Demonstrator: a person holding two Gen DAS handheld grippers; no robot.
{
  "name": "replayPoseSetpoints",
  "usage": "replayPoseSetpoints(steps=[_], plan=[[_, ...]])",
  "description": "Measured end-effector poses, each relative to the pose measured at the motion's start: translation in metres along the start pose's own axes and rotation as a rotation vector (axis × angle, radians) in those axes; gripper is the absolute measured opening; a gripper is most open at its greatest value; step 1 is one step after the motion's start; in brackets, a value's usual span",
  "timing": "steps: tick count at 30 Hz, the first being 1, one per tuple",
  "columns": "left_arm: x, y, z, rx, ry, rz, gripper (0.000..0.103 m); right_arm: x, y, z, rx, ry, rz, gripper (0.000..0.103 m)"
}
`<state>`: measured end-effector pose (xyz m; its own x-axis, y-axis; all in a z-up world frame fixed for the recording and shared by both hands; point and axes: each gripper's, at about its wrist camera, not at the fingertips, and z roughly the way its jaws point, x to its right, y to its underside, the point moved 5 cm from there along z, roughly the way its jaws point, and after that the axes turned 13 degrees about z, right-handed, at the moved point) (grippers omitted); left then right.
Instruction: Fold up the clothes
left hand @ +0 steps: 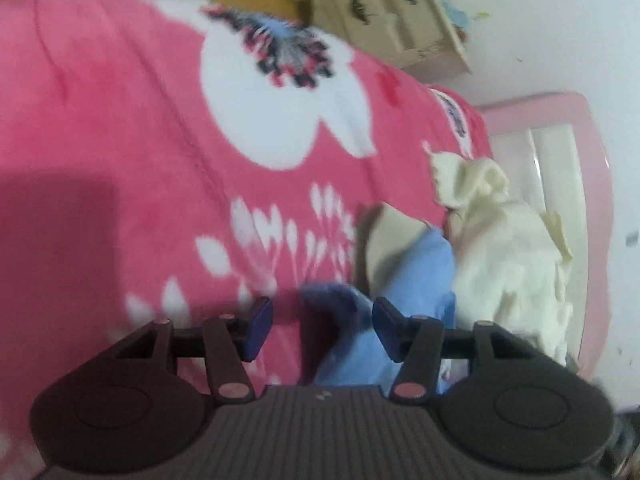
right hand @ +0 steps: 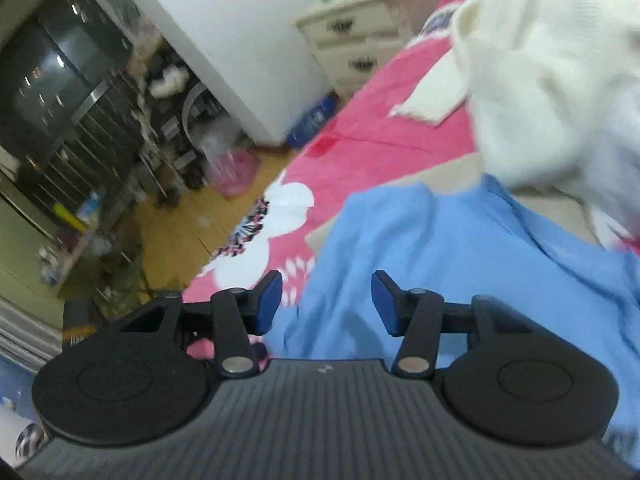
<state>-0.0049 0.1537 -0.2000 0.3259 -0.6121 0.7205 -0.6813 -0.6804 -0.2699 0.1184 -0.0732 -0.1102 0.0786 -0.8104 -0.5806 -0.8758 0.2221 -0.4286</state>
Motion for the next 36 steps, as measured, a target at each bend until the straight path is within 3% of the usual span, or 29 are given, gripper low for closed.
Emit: replayPoseSetpoints(steps=[2,5,6,7,8,11,15,16,18,19,20,21,23,25,30,32,36], plan=[[-0.003,-0.005,0.011,-0.001,0.014,-0.007,0.056,-0.013,-0.016,0.03,-0.003,0.074,-0.012,0.05],[0.0,-0.006,0.019,0.021,0.007,0.035,0.046,-0.015,-0.017,0.082,-0.08,0.193,-0.05,0.051],[0.002,-0.005,0.021,0.029,-0.01,0.063,0.033,-0.009,-0.013,0.098,-0.107,0.236,-0.055,0.046],[0.005,-0.003,0.023,0.037,-0.028,0.092,0.017,-0.003,-0.008,0.107,-0.115,0.273,-0.066,0.027],[0.009,0.0,0.022,0.046,-0.047,0.138,0.013,0.0,-0.005,0.108,-0.099,0.288,-0.074,0.023],[0.028,0.009,0.014,0.109,-0.026,0.272,0.008,0.01,-0.001,0.073,0.021,0.167,0.008,0.01],[0.075,0.04,-0.026,0.254,0.211,0.571,0.009,0.041,0.026,-0.02,0.294,-0.108,0.197,0.008],[0.085,0.052,-0.032,0.245,0.258,0.655,0.01,0.056,0.039,-0.035,0.346,-0.137,0.236,0.01],[0.099,0.078,-0.032,0.18,0.28,0.843,0.015,0.093,0.065,-0.053,0.405,-0.145,0.33,0.016],[0.101,0.088,-0.029,0.139,0.275,0.897,0.023,0.114,0.078,-0.055,0.395,-0.11,0.389,0.031],[0.102,0.098,-0.025,0.1,0.269,0.941,0.027,0.135,0.089,-0.054,0.37,-0.047,0.448,0.038],[0.101,0.106,-0.023,0.071,0.274,0.964,0.03,0.151,0.097,-0.057,0.354,0.001,0.49,0.043],[0.099,0.111,-0.023,0.045,0.286,0.962,0.036,0.174,0.111,-0.07,0.347,0.057,0.542,0.043],[0.098,0.11,-0.023,0.039,0.286,0.936,0.051,0.182,0.116,-0.093,0.377,0.085,0.541,0.044],[0.095,0.099,-0.013,-0.017,0.238,0.85,0.052,0.16,0.102,-0.118,0.373,0.107,0.401,0.045],[0.094,0.096,-0.002,-0.065,0.203,0.814,0.052,0.134,0.091,-0.106,0.322,0.107,0.3,0.045],[0.097,0.108,-0.002,-0.09,0.203,0.875,0.046,0.089,0.072,-0.063,0.152,0.115,0.151,0.046]])
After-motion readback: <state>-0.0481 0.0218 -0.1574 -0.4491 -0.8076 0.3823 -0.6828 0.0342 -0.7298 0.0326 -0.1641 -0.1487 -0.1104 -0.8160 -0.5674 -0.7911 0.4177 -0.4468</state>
